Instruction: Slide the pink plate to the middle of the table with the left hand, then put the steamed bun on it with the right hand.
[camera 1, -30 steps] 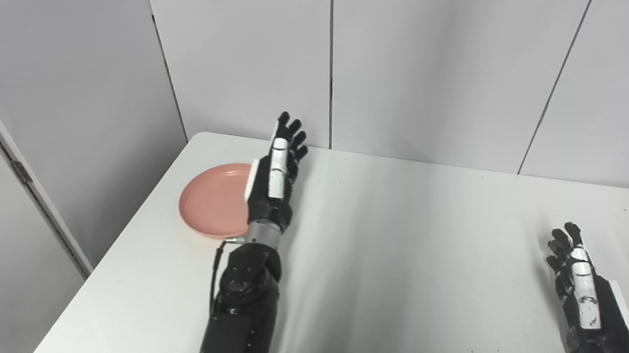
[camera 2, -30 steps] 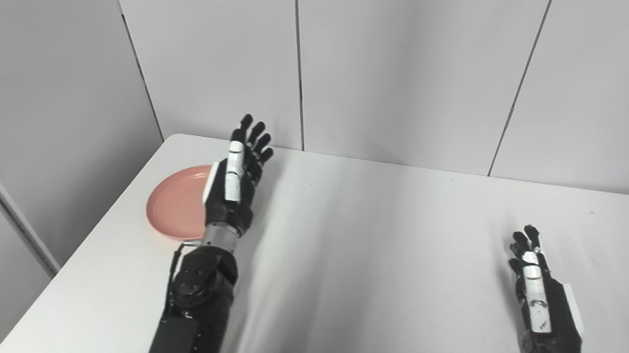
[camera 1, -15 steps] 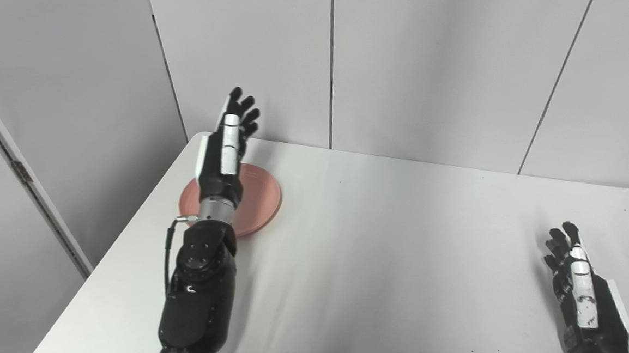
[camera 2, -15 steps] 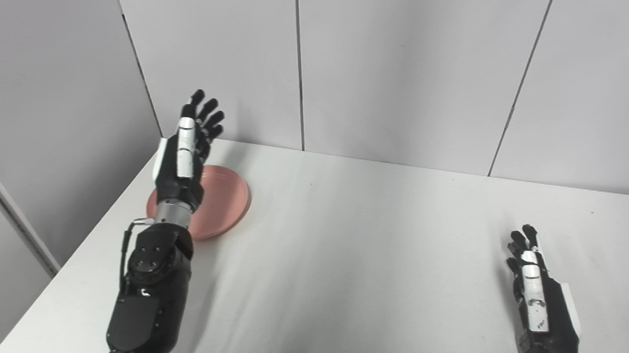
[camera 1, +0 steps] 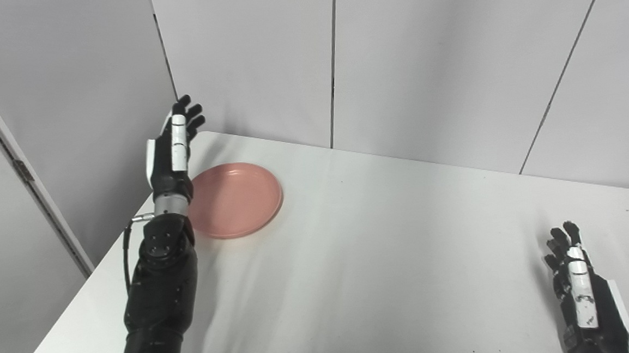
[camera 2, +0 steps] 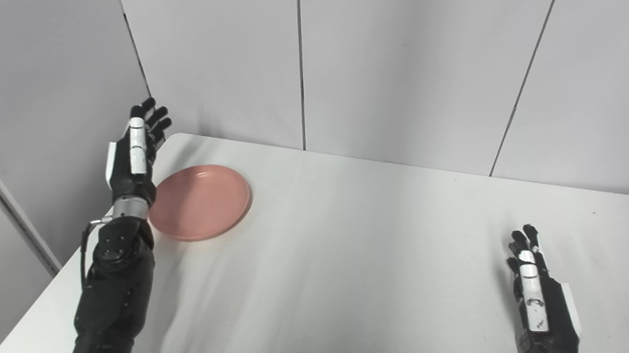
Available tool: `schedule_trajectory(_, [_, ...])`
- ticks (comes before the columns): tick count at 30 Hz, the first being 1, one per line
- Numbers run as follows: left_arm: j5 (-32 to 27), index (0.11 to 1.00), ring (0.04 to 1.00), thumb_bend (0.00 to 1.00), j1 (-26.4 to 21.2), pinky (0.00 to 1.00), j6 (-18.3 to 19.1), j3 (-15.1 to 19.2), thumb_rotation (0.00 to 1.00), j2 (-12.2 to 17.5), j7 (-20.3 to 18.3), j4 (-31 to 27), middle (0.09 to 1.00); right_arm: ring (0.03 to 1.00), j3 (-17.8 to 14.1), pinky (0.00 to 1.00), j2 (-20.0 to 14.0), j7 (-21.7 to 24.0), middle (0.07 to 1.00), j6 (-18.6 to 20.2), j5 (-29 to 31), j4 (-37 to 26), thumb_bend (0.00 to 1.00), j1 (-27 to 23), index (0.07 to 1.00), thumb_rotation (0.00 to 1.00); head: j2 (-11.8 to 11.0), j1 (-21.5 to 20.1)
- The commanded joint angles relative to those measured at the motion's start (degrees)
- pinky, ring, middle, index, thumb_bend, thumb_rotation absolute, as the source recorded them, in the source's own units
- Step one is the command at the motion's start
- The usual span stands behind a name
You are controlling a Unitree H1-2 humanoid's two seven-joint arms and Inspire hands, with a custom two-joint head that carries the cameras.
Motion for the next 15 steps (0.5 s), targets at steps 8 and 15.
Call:
schedule_trajectory(8, [2.1, 0.835, 0.847, 0.74, -3.1, 0.91, -7.2, 0.5, 1.00, 5.6, 1.5, 6.9, 0.837, 0.990, 0.0, 1.00, -0.1, 0.4, 0.973, -2.9, 0.2, -0.1, 0.38, -1.6, 1.000, 0.94, 0.1, 0.1])
schedule_trajectory(15, [2.3, 0.820, 0.844, 0.76, -3.6, 0.97, -7.4, 0.1, 1.00, 7.6, 2.0, 12.1, 0.835, 1.000, 0.0, 1.00, -0.1, 0.6, 0.975, -2.2, 0.6, -0.8, 0.39, -1.3, 1.000, 0.92, 0.2, 0.4])
